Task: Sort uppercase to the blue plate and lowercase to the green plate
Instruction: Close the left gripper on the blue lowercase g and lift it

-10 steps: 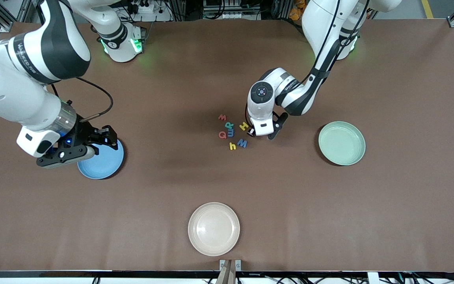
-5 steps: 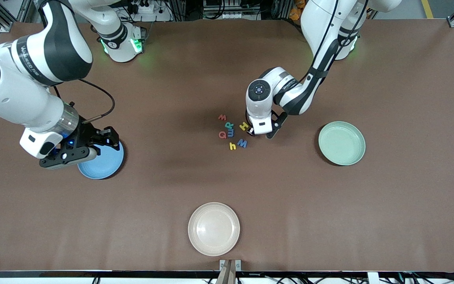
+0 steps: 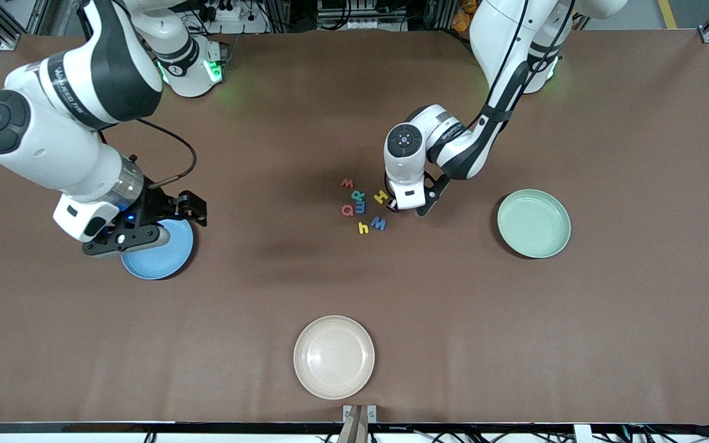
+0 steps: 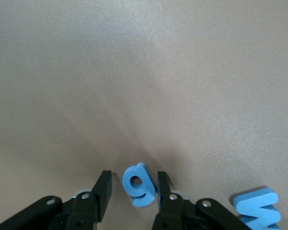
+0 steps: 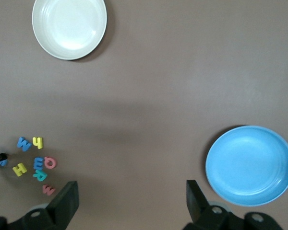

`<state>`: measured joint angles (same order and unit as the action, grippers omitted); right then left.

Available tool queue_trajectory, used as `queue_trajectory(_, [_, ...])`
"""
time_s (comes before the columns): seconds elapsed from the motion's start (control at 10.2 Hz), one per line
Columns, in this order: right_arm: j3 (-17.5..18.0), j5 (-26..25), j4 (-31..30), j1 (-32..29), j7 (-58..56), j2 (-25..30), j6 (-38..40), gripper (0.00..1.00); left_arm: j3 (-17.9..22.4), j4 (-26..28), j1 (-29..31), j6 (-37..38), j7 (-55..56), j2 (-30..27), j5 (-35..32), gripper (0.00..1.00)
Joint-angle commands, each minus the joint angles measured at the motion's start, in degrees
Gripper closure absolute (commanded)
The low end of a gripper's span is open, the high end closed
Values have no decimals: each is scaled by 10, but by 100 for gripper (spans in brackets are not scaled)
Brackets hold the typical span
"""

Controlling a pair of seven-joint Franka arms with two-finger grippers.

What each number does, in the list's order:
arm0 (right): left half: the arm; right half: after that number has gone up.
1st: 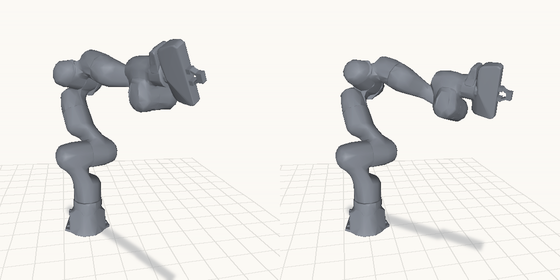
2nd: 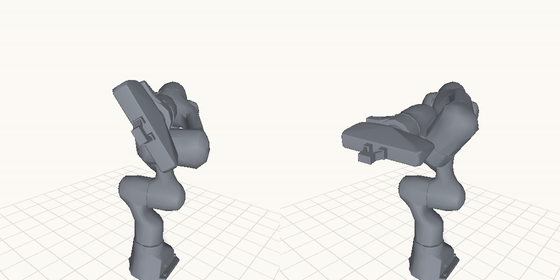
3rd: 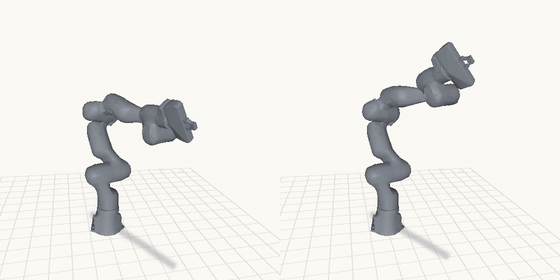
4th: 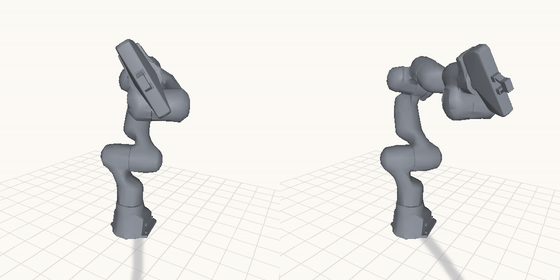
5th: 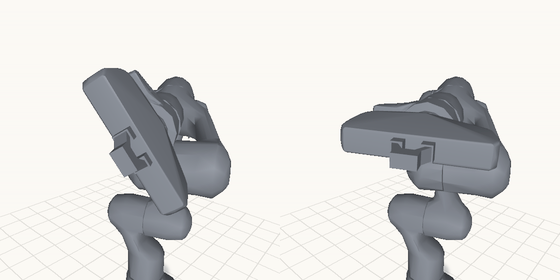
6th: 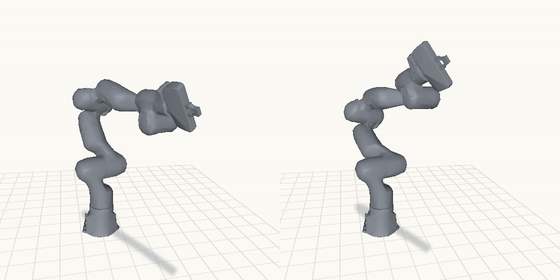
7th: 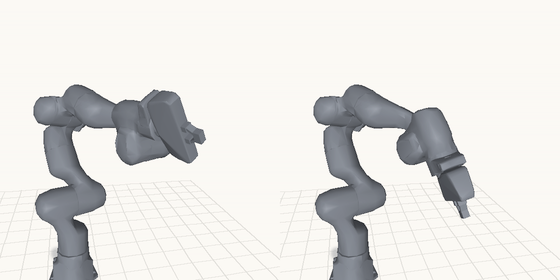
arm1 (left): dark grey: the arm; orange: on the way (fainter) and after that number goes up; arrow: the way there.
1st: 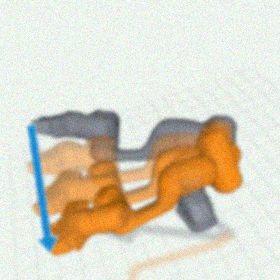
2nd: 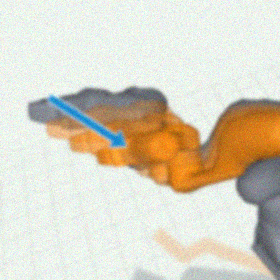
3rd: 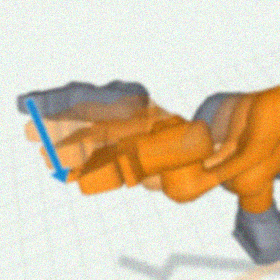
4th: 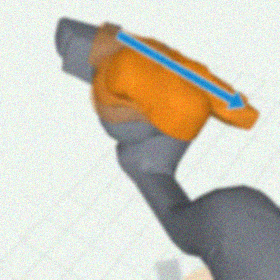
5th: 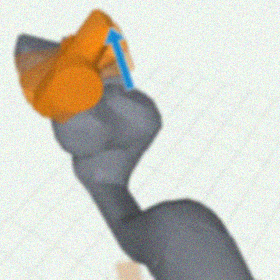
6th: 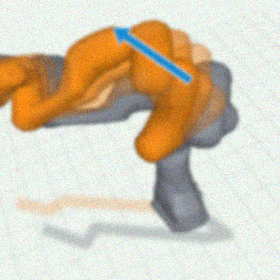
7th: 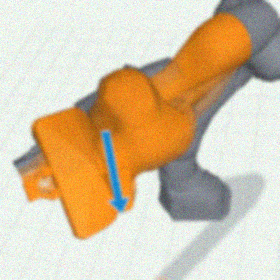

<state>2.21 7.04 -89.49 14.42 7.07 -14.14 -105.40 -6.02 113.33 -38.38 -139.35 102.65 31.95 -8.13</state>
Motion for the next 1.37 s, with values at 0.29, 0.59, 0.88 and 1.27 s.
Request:
queue_trajectory(0.29, [2, 0, 5, 24, 86, -6, 22, 0, 7, 7, -8, -8, 20, -6, -20, 58])
queue_trajectory(0.59, [2, -9, 3, 25, 84, -6, 22, 0, 7, 7, -9, -12, 20, -3, -35, 63])
queue_trajectory(0.88, [2, -11, 4, 23, 81, -6, 24, 0, 7, 6, -9, -12, 19, -3, -36, 72])
queue_trajectory(1.27, [2, -12, 10, 17, 80, -3, 36, 0, 6, 5, -8, -10, 8, -5, -36, 80])
